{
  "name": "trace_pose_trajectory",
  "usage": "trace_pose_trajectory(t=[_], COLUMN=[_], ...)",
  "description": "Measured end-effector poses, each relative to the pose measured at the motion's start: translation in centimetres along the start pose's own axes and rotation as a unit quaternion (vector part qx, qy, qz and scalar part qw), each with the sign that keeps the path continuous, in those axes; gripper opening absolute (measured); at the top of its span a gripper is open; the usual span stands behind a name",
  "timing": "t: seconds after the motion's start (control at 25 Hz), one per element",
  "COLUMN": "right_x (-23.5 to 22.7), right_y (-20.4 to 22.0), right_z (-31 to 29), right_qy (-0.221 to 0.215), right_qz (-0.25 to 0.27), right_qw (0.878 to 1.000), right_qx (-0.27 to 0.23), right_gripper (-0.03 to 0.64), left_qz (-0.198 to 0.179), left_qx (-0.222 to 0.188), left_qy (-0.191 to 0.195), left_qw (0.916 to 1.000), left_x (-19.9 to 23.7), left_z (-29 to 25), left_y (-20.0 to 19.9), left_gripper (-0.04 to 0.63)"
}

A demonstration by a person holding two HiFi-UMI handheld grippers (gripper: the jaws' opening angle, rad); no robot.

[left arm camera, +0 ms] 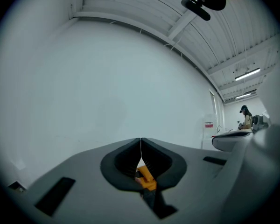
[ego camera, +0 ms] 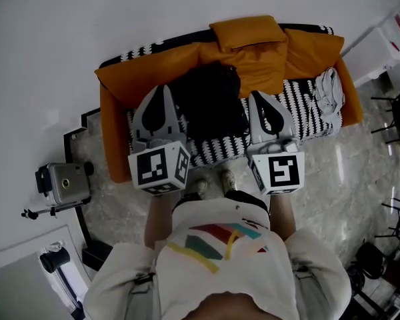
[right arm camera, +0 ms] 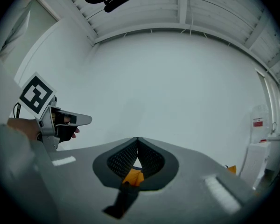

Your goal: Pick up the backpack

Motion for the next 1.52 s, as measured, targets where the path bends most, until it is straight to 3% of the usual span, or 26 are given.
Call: trace_pose_trajectory(t=[0.4,0.68,1.0,1.52], right_x=[-1.1,0.9,3.4,5.6], right_y=[2.8,10.1,20.8,28.4], right_z=[-5.3,-9.0,-10.8,-9.6], right_qy=[-0.007,-0.027,-0.032,-0.032], right_qz=[0.001,0.005,-0.024,-0.045], right_qw=[1.0,1.0,0.999,0.997], right_qx=[-0.014,-0.014,0.027,0.062], right_gripper=[0.003,0.003,0.003,0.003], left_qz=[-0.002,0.002,0.014,0.026], left_qx=[0.016,0.036,0.082,0.139], left_qy=[-0.022,-0.029,-0.038,-0.049], left_qw=[0.9996,0.9989,0.9958,0.9887], left_x=[3.5,6.6,8.3,9.2], left_z=[-4.5,-6.7,-7.4,-6.0], left_y=[4.2,12.6,23.1,31.6], left_gripper=[0.015,0.015,0.015,0.015])
Point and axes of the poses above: the fingertips, and each gripper's own axes: z backward along the fingers, x to its left, y out of its underside, the point moved 4 cm from there along z, backward along the fingers, and after that the axes turned 6 degrees about z, right-handed, at the moved point
